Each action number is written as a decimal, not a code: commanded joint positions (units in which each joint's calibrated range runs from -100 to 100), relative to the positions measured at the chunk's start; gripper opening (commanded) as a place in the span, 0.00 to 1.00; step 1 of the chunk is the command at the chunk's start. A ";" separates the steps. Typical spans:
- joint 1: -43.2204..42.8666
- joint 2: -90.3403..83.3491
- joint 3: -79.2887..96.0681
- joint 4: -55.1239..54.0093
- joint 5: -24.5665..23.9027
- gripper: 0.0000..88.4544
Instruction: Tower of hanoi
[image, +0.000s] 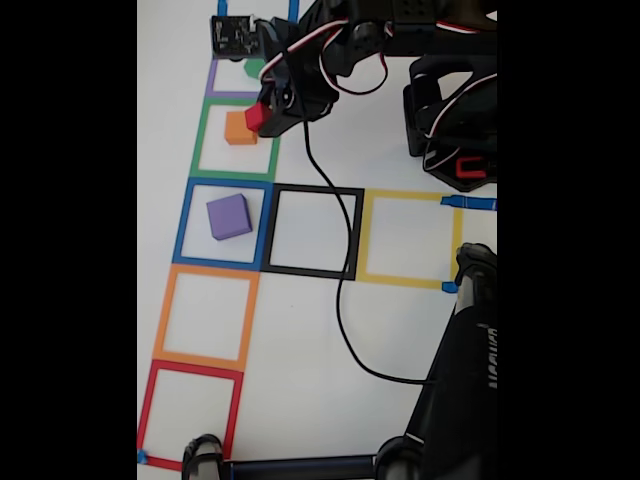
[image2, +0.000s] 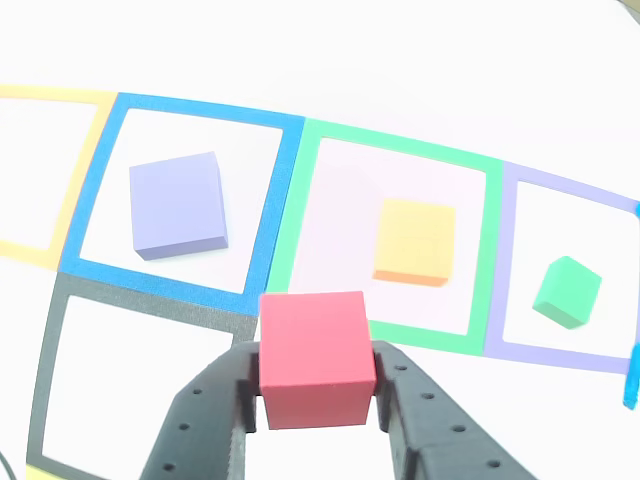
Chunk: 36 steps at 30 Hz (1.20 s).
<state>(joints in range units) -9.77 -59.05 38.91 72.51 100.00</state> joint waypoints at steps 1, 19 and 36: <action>4.50 1.69 -23.09 17.45 0.00 0.00; 25.69 0.96 -26.82 20.53 0.00 0.00; 38.44 7.02 28.27 -45.79 0.00 0.00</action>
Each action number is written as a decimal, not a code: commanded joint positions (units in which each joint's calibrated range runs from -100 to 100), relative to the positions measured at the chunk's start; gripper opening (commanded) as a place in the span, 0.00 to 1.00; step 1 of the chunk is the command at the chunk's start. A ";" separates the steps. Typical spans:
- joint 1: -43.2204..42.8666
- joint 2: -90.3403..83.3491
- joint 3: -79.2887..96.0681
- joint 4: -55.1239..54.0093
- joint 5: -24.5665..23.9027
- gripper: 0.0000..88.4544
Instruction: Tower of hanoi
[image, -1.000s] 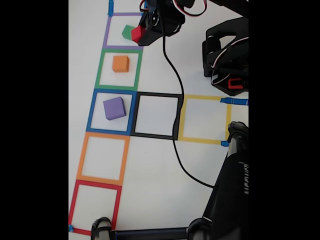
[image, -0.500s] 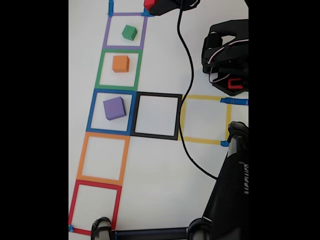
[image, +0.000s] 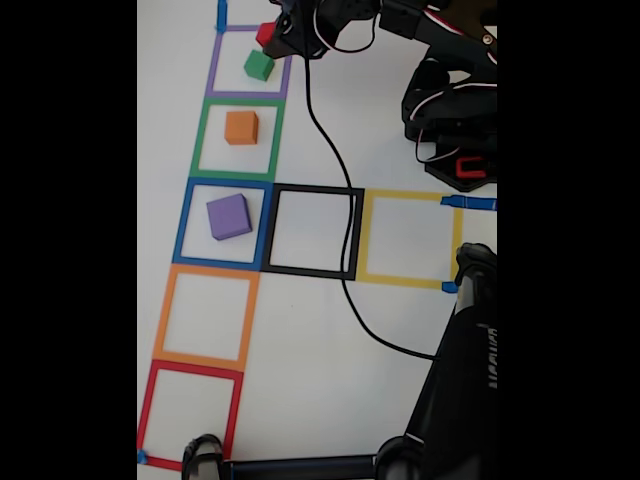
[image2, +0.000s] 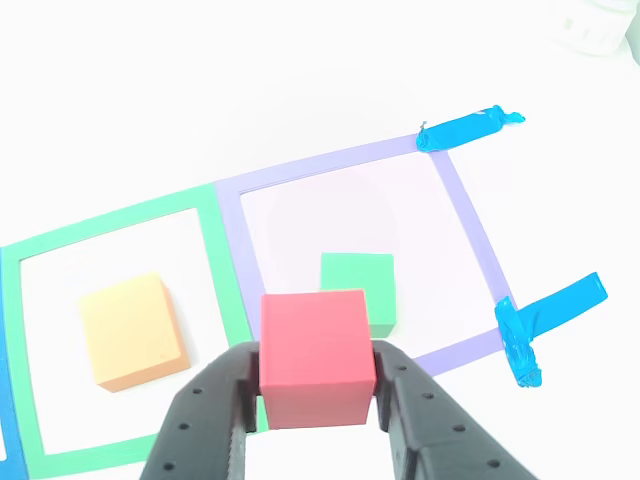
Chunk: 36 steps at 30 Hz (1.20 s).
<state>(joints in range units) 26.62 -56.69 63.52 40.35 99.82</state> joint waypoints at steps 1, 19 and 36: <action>2.52 5.94 4.48 -15.97 0.18 0.00; 3.39 35.82 9.02 -54.60 0.18 0.00; 4.92 48.09 8.02 -65.85 0.18 0.00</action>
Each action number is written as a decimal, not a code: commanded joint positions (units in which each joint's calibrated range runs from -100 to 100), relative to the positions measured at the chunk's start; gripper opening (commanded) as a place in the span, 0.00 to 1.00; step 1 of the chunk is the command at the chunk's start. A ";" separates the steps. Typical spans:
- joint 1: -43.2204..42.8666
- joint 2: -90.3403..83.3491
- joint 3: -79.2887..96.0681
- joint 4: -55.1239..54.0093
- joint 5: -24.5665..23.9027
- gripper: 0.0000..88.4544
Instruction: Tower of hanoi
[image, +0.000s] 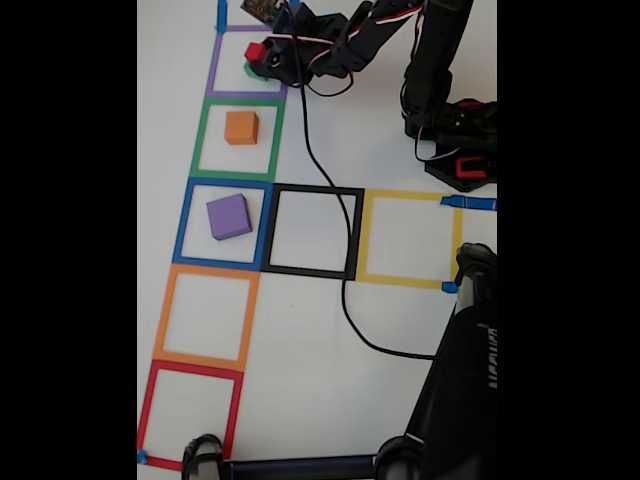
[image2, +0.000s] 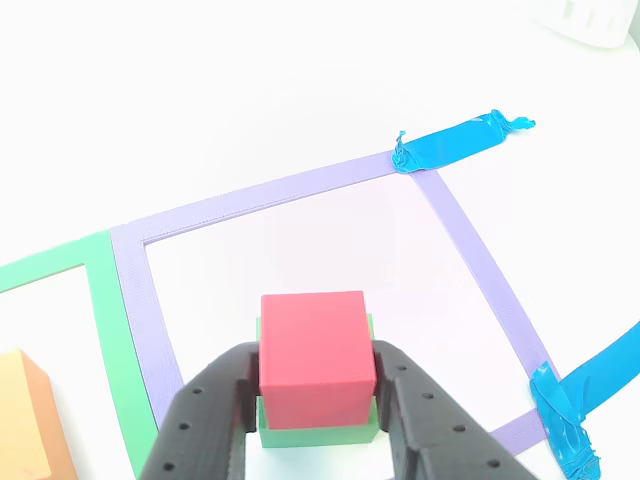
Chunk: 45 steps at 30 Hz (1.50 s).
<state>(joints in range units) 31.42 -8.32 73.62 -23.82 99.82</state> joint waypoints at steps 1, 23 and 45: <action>0.12 -0.20 -1.98 -1.69 0.18 0.00; 0.41 5.61 -3.25 -6.46 0.18 0.11; 0.51 -18.37 -2.71 17.51 0.18 0.16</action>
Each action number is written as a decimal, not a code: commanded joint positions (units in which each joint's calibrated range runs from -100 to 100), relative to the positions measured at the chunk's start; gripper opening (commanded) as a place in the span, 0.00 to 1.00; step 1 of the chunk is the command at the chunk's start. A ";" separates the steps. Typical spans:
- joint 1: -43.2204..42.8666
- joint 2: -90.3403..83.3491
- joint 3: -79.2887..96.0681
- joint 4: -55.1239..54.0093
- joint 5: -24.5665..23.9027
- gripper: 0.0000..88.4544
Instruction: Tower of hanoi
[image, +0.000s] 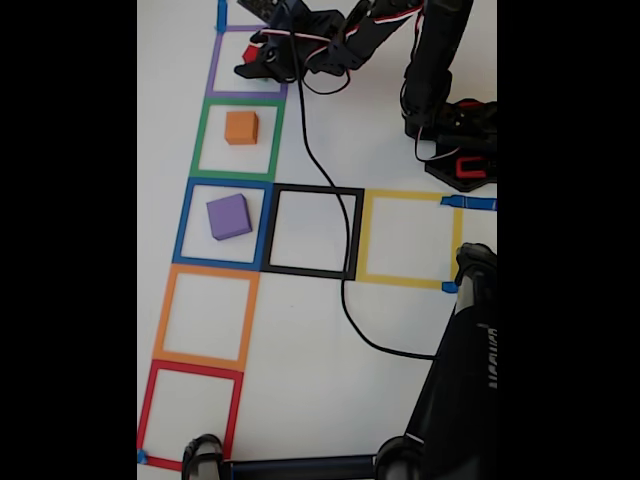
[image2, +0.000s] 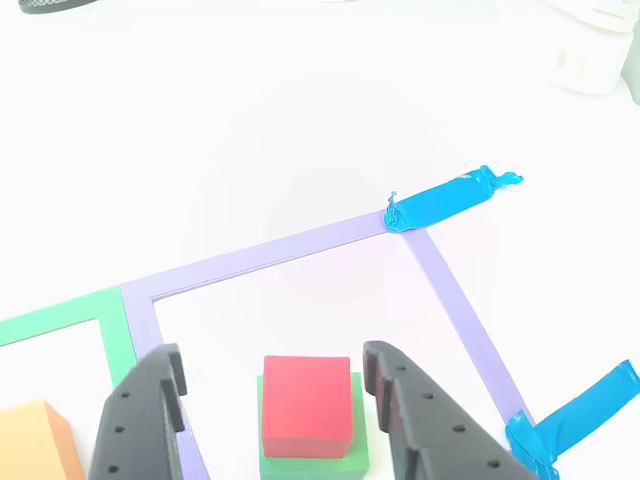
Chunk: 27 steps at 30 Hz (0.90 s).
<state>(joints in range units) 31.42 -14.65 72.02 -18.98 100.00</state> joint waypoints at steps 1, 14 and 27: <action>0.60 -15.27 -1.84 17.61 0.00 0.13; -7.93 -43.12 -33.11 87.57 0.00 0.00; -22.98 -36.75 -73.93 118.82 0.00 0.00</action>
<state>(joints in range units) 11.64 -52.30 4.29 97.50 99.82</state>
